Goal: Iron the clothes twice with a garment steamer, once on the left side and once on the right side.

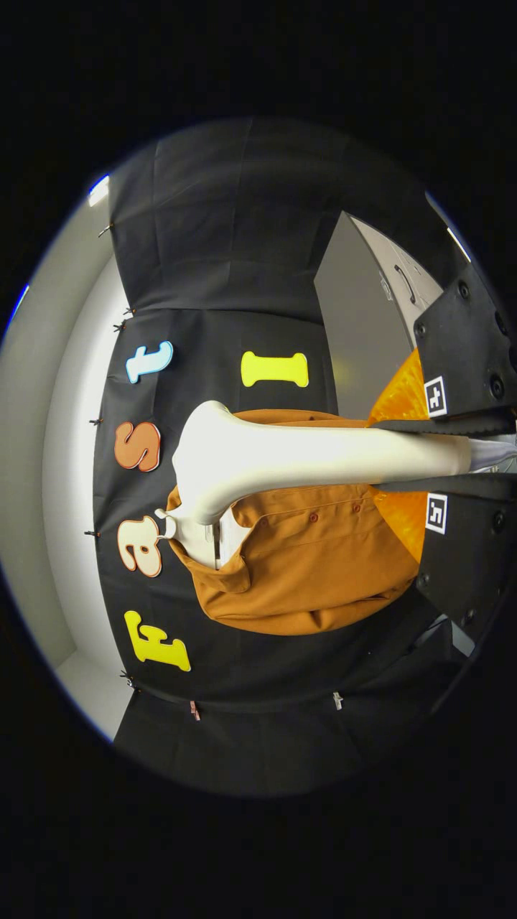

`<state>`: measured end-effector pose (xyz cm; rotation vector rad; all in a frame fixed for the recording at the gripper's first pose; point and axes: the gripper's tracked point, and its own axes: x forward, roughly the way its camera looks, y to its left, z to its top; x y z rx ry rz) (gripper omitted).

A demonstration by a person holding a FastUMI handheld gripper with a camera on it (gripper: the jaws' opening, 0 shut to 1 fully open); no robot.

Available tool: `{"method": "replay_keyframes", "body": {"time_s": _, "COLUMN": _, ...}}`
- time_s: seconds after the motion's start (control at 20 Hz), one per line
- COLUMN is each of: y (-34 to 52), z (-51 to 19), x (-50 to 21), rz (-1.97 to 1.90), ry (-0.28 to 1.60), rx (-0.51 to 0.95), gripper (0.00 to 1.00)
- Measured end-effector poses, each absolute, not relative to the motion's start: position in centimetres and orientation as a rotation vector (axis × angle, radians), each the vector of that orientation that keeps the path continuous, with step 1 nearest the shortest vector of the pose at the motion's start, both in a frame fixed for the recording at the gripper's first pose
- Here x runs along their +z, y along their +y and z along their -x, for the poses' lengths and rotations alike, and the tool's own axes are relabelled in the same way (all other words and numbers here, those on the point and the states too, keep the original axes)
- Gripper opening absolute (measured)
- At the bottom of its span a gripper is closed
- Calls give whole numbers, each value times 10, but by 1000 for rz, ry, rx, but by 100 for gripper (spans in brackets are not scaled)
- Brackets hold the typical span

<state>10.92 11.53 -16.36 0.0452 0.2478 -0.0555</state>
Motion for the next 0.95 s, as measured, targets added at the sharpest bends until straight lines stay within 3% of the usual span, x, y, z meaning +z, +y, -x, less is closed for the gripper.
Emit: {"method": "replay_keyframes", "body": {"time_s": 0.95, "y": 112, "z": -105, "x": -165, "rz": -52, "ry": 252, "rx": -67, "gripper": 24}}
